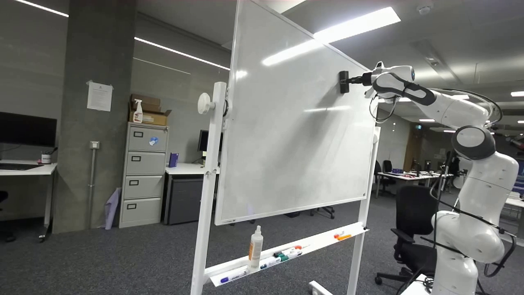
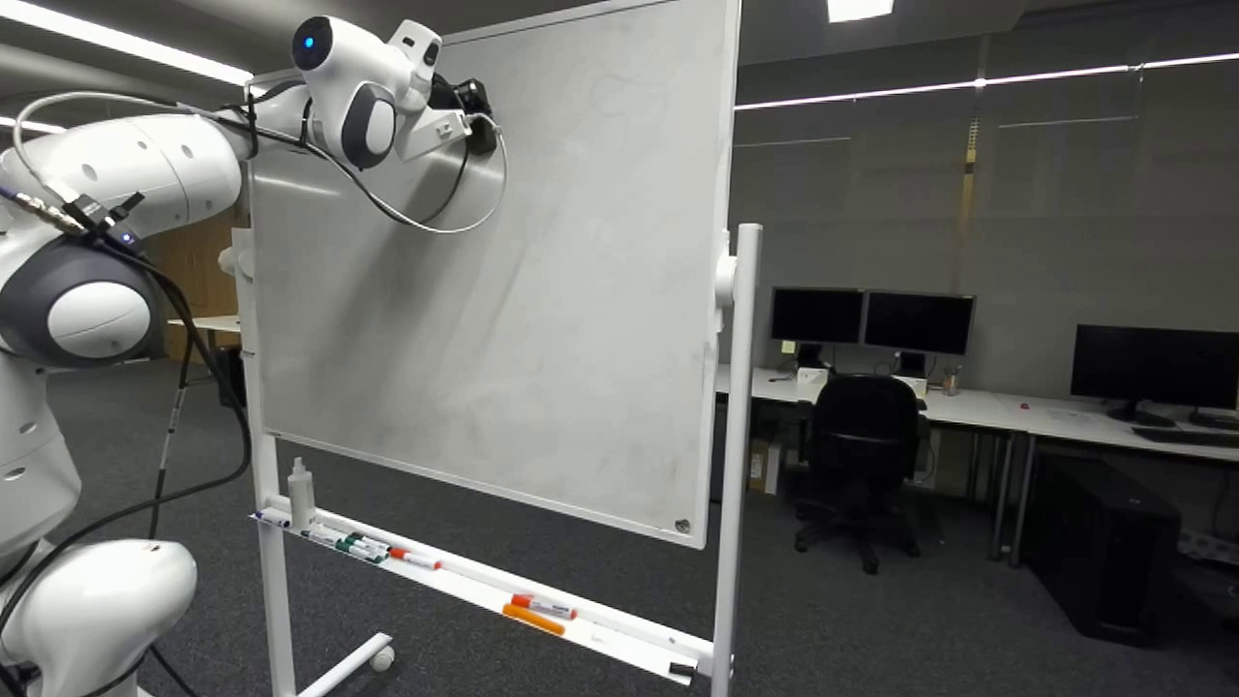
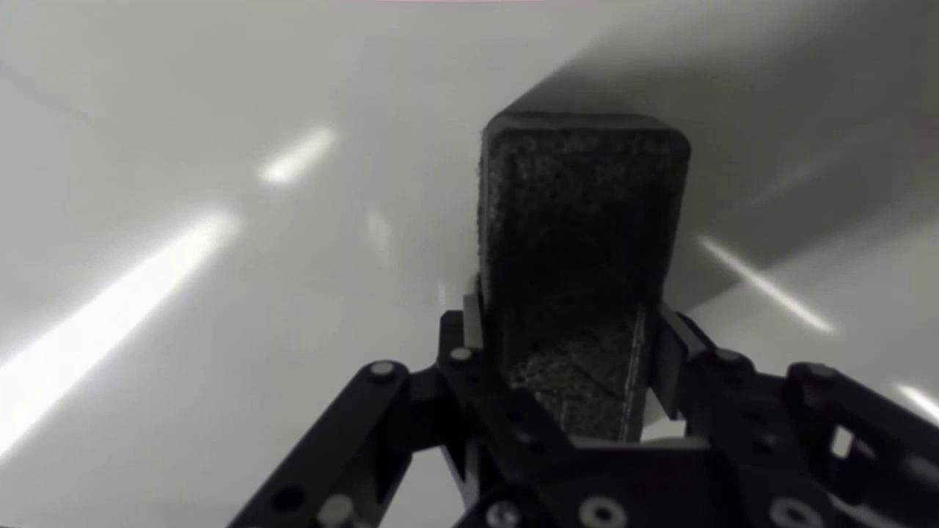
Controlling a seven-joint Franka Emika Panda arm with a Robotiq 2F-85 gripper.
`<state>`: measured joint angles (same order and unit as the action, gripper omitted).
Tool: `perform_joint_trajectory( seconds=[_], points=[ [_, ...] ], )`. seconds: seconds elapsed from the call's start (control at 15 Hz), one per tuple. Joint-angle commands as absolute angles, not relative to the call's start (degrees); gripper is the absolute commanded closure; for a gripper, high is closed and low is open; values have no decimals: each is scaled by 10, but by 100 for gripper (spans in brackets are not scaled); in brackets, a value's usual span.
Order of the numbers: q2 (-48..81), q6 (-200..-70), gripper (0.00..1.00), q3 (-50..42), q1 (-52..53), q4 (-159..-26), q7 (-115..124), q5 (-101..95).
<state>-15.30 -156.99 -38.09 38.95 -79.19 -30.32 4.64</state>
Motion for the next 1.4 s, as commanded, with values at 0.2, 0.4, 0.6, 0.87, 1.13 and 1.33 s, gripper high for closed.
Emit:
perform_joint_trajectory(
  seconds=[0.2, 0.4, 0.6, 0.87, 1.13, 1.33],
  points=[
    [-218, -1541, 70, -194, 308, -919, -428, 95],
    [-255, -1536, 70, -155, 290, -961, -477, 119],
    [-297, -1525, 70, -131, 259, -991, -468, 124],
    [-381, -1349, 70, -133, 229, -1018, -440, 94],
    [-427, -1219, 70, -126, 149, -1034, -467, 61],
    [-428, -1163, 70, -132, 98, -1057, -438, 24]
  ],
)
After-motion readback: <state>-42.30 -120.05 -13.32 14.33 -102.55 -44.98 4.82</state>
